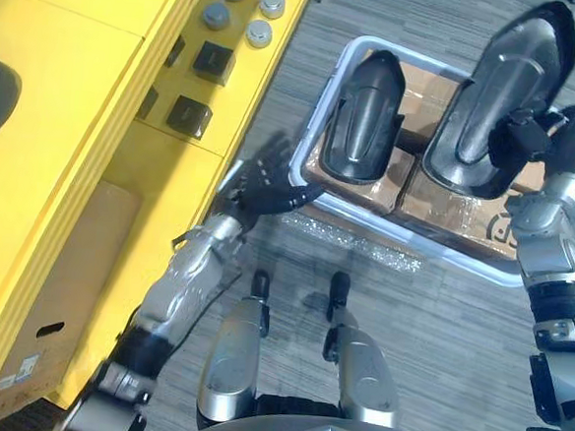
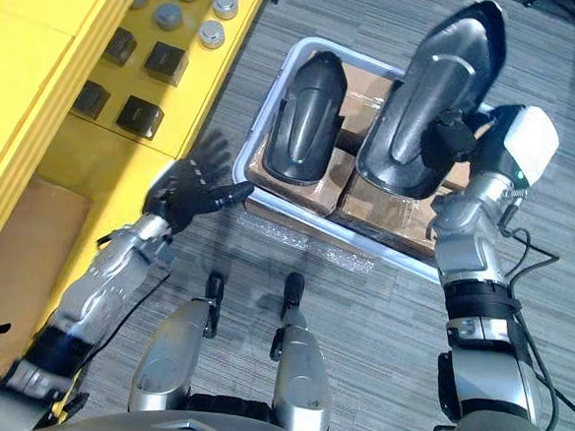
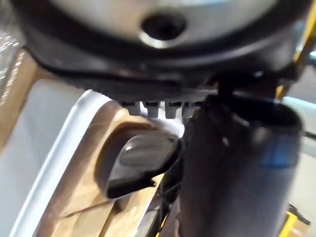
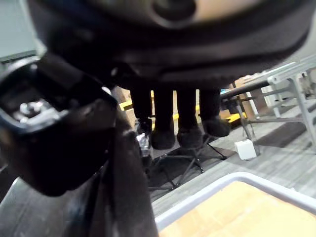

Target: Walk over and take three plastic housings, then place them on the shelf

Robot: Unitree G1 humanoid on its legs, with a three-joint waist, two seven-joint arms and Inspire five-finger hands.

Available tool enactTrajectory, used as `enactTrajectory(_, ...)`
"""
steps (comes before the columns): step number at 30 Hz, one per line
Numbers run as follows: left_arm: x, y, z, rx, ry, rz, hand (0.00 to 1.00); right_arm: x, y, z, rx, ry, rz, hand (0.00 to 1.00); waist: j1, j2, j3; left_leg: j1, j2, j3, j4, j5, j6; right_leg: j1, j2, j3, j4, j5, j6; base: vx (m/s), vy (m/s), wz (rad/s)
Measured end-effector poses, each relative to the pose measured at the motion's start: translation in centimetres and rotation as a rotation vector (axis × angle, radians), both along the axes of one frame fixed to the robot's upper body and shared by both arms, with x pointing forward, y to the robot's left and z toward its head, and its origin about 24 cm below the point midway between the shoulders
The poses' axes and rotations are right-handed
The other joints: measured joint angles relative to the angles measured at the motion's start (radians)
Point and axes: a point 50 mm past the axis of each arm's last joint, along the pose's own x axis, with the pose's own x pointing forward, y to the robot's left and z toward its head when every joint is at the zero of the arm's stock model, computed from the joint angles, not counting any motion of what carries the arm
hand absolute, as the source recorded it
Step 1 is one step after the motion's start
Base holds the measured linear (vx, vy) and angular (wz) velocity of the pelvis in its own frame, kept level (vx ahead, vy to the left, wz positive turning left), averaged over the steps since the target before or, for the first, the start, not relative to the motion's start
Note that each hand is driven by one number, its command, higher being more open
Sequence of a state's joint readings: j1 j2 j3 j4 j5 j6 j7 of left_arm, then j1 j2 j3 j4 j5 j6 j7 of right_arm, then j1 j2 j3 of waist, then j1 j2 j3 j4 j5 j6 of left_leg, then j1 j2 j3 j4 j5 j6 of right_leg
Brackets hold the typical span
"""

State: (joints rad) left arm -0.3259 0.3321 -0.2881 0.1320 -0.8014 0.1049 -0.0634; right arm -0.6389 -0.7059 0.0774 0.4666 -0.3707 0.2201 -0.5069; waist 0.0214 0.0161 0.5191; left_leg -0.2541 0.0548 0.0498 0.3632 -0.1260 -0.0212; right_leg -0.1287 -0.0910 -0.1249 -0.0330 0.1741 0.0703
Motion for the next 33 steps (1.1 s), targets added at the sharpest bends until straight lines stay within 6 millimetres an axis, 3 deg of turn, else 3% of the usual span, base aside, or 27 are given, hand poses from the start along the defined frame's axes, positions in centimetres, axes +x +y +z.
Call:
enactTrajectory(4, 1.9, -0.7, -0.2, -0.076, 0.096, -0.038, 1.00, 0.9, 1.9, 2.0, -0.071, -0.051, 0.099, 0.00, -0.030, -0.009, -0.002, -0.001, 0.001, 0.021, -0.005, 0.002, 0.001, -0.016, -0.001, 0.024, -0.003, 0.008, 0.001, 0.01, 0.036, -0.17)
enactTrajectory(7, 3.3, -1.1, 1.4, -0.131, 0.081, -0.054, 1.00, 1.3, 3.1, 2.5, -0.113, -0.059, 0.149, 0.00, -0.046, -0.010, -0.002, 0.001, 0.000, 0.031, -0.019, 0.004, 0.003, -0.027, -0.002, 0.037, -0.001, 0.009, 0.002, 0.01, 0.029, -0.09)
enactTrajectory(12, 4.3, -2.0, 3.4, -0.275, 0.066, -0.087, 1.00, 2.1, 6.1, 1.1, -0.105, -0.029, 0.272, 0.00, -0.073, -0.010, -0.002, 0.020, -0.009, 0.044, -0.039, 0.009, 0.007, -0.027, -0.010, 0.051, 0.003, 0.010, 0.002, -0.02, 0.031, -0.08)
enactTrajectory(17, 4.5, -3.3, 3.8, -0.428, 0.090, -0.103, 1.00, 2.5, 8.2, -0.6, -0.136, 0.025, 0.349, 0.00, -0.082, -0.010, -0.002, 0.020, -0.010, 0.048, -0.036, 0.010, 0.009, -0.027, -0.011, 0.054, 0.005, 0.010, 0.003, -0.06, 0.026, -0.01)
enactTrajectory(21, 4.5, -3.8, 3.6, -0.434, 0.097, -0.103, 1.00, 2.8, 9.8, -2.0, -0.126, 0.052, 0.402, 0.00, -0.082, -0.010, -0.002, 0.020, -0.010, 0.048, -0.036, 0.013, 0.008, -0.027, -0.011, 0.053, 0.005, 0.011, 0.002, -0.05, 0.012, 0.01)
enactTrajectory(33, 5.0, -4.8, 3.9, -0.296, 0.082, -0.067, 1.00, 2.8, 12.2, -3.0, -0.152, 0.069, 0.483, 0.00, -0.081, -0.009, -0.002, 0.026, -0.012, 0.041, -0.037, 0.015, 0.009, -0.017, -0.012, 0.050, 0.004, 0.012, 0.002, -0.02, 0.013, 0.01)
